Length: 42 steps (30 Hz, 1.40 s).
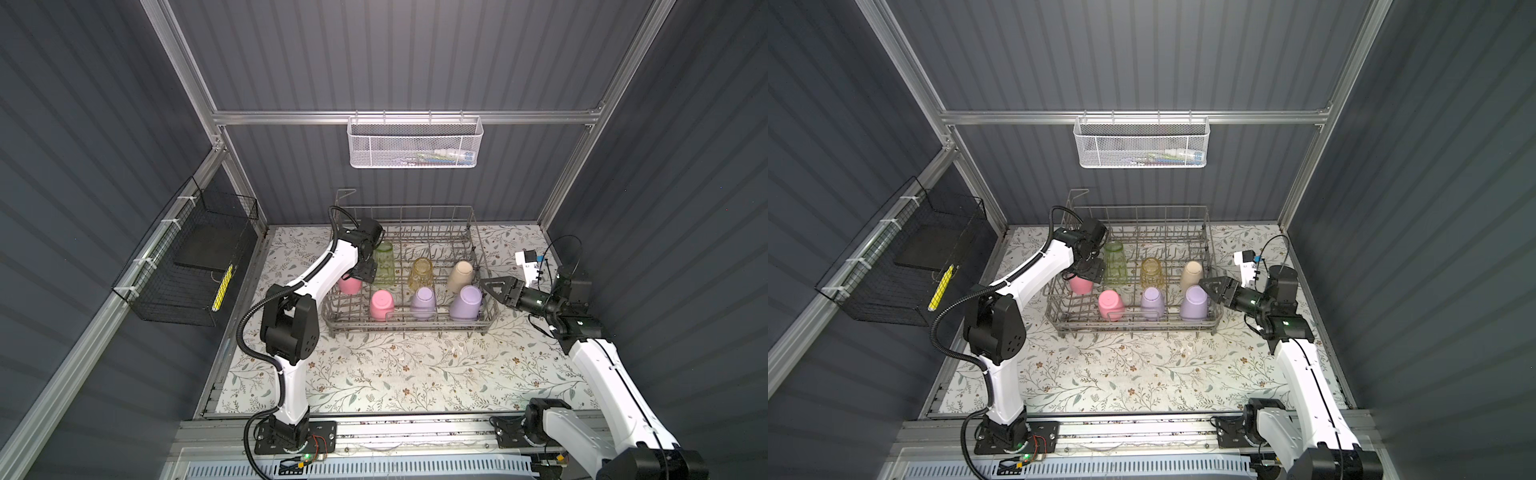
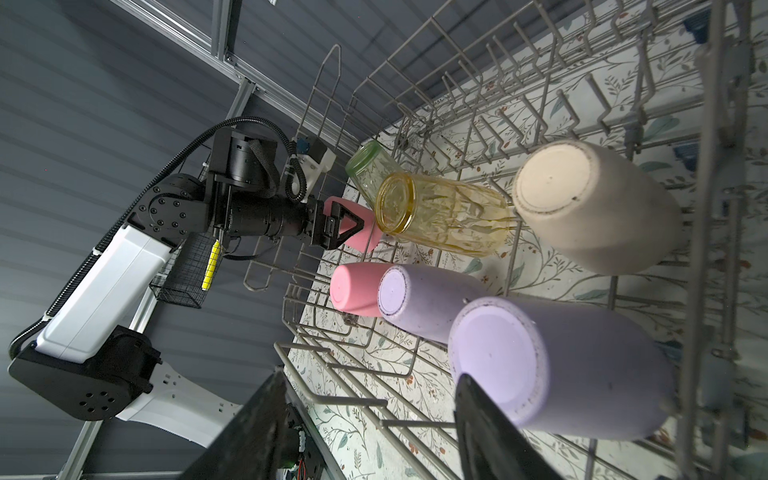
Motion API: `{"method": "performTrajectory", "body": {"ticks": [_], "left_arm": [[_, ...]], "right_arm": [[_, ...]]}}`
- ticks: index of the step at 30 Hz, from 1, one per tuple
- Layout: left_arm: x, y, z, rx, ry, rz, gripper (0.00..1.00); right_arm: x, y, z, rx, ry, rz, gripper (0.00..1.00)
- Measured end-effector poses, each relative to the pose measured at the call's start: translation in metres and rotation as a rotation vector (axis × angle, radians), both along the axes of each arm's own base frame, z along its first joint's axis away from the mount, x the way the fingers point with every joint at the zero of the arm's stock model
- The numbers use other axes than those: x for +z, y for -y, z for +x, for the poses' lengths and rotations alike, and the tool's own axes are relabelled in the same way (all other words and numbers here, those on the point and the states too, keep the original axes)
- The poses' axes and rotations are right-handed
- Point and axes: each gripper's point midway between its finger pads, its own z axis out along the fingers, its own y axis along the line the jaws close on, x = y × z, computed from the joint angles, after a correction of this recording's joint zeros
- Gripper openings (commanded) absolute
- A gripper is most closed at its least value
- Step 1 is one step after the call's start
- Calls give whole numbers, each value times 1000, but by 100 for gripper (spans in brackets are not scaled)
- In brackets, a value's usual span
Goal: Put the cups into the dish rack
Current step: 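Open the left gripper to release the pink cup in the rack, then lift the open left gripper up out of the rack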
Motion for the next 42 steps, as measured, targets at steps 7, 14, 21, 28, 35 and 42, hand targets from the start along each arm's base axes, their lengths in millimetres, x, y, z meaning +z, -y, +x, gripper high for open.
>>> {"method": "performTrajectory", "body": {"ticks": [7,14,21,28,35,42], "left_arm": [[1,1,3,-1,28,17,98],[5,4,10,0,67,22,99],[16,6,15,-10,131,26,100],[46,5,21,-10,230,10,100],[43,10,22,-42,244,28,100],[87,44,15,-152,356,-148,100]], "right_arm": [[0,0,0,0,0,0,65],[0,0,0,0,0,0,65],[-1,0,1,0,-3,1,65],[-3,0,0,0,-8,1,65],[-5,0,0,2,-16,4,64],[-5,0,0,0,-16,3,64]]}}
